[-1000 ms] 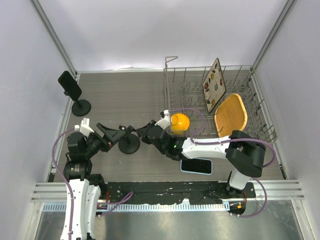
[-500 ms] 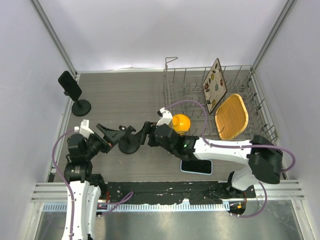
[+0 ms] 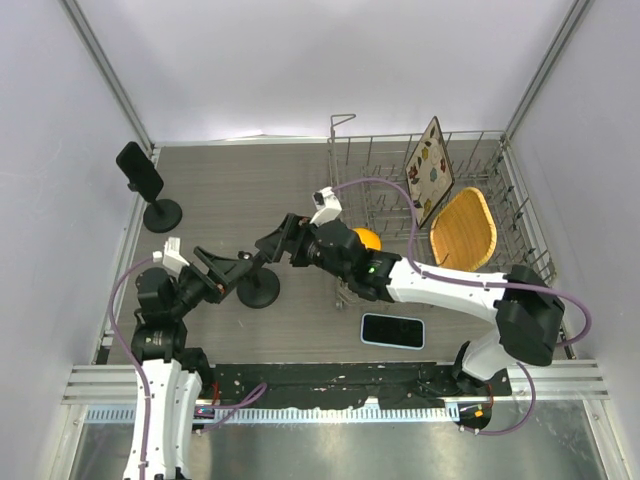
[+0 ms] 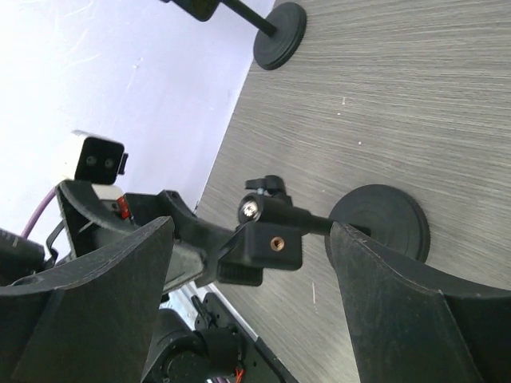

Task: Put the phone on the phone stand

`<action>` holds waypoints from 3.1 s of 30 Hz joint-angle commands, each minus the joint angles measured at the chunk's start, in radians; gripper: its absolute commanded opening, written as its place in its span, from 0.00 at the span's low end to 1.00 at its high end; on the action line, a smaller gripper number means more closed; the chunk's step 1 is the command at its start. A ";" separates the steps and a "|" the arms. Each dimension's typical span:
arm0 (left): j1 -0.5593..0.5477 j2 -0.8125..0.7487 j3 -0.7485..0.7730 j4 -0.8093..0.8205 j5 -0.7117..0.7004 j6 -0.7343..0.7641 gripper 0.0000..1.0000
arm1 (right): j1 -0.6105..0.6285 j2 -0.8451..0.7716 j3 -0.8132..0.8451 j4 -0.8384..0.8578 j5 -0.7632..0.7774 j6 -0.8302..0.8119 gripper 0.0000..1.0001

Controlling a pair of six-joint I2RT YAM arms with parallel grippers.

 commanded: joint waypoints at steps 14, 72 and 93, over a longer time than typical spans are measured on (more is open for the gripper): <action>-0.002 0.081 -0.094 0.308 0.106 -0.177 0.65 | -0.037 0.146 0.040 0.167 -0.176 0.115 0.73; -0.005 0.066 -0.169 0.426 0.063 -0.252 0.57 | 0.016 0.200 -0.072 0.046 0.007 0.274 0.01; -0.003 0.066 0.070 -0.196 -0.135 0.056 0.00 | 0.047 0.190 -0.089 0.005 0.036 0.227 0.01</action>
